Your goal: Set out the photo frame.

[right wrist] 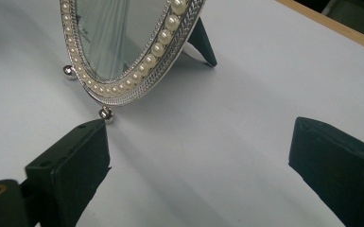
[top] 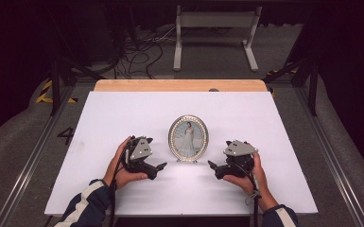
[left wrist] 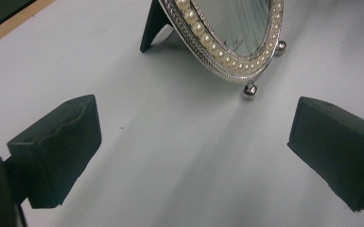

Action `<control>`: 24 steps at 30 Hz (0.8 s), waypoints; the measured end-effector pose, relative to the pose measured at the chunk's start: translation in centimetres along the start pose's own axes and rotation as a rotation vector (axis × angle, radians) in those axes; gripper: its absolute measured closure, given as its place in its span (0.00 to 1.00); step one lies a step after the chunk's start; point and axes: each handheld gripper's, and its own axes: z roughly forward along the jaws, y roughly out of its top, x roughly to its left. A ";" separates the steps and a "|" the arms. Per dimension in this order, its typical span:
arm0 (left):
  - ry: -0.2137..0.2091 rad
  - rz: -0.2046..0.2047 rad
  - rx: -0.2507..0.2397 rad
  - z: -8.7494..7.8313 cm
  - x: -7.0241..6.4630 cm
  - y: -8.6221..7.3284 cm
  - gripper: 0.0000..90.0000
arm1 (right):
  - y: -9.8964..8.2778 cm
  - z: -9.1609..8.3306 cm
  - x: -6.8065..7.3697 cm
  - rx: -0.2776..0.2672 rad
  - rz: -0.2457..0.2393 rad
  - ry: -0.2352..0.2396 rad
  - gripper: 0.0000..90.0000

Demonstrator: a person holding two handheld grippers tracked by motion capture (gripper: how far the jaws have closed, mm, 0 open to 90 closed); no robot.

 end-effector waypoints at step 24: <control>0.054 -0.008 -0.025 -2.2 0.0 -2.1 0.06 | -1.2 -0.6 0.1 0.013 -0.043 -0.026 0.08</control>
